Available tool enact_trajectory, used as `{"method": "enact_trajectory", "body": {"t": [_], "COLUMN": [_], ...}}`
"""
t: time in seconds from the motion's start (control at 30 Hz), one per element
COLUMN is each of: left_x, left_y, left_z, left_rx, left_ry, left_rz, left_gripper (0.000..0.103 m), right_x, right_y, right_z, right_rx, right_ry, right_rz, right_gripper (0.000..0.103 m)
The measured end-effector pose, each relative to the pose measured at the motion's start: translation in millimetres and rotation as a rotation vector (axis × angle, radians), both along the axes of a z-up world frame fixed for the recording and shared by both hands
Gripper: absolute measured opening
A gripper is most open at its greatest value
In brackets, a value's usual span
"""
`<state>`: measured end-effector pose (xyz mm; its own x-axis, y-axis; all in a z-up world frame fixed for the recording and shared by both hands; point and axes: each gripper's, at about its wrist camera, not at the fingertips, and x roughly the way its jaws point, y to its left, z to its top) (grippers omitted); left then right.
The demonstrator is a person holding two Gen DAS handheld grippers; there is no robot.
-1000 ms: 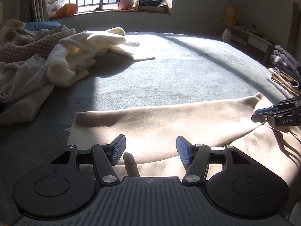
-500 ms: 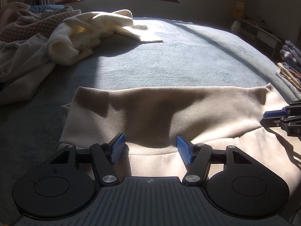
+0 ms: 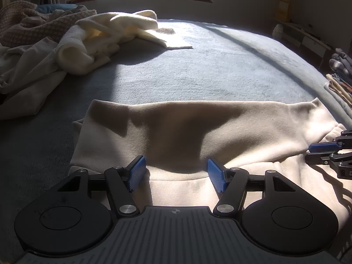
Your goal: Fold clothes
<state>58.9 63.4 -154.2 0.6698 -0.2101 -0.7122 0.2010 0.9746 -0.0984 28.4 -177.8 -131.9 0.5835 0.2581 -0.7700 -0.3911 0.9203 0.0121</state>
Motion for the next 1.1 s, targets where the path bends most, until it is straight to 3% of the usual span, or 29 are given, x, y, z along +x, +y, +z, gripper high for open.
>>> {"method": "enact_trajectory", "body": {"t": [0.13,0.27,0.4,0.43,0.6,0.73,0.83,0.93,1.0,1.1], "left_x": [0,0,0,0,-21,-51,-64,-64,-69,-65], "left_y": [1,0,1,1,1,-8,-19,-31,-33,-31], "left_z": [0,-1,-1,1,24,42,32,-1,-7,-5], "left_rx": [-0.006,-0.005,-0.005,-0.001,0.039,-0.033,-0.057,0.024,0.044,0.022], "left_ry": [0.002,0.0,-0.003,-0.008,-0.099,-0.132,-0.081,0.017,-0.027,-0.005], "left_rz": [0.002,0.004,-0.003,-0.003,-0.006,-0.103,-0.162,-0.17,-0.181,-0.169], "left_gripper": [0.063,0.063,0.064,0.064,0.063,0.064,0.064,0.064,0.065,0.065], "right_x": [0,-18,-16,-20,-21,-23,-21,-21,-20,-22], "right_y": [-7,0,7,2,-5,-4,-4,-3,-2,2], "right_z": [26,49,2,-8,-4,-3,-4,-3,-2,6], "right_rx": [0.115,0.132,0.026,0.053,0.099,0.099,0.1,0.095,0.085,0.074], "right_ry": [0.03,-0.024,0.134,0.118,0.133,0.128,0.128,0.132,0.131,0.116], "right_rz": [-0.046,0.034,0.027,0.015,-0.019,-0.021,-0.025,-0.027,-0.027,-0.021], "right_gripper": [0.021,0.021,0.02,0.02,0.02,0.02,0.02,0.02,0.02,0.02]}}
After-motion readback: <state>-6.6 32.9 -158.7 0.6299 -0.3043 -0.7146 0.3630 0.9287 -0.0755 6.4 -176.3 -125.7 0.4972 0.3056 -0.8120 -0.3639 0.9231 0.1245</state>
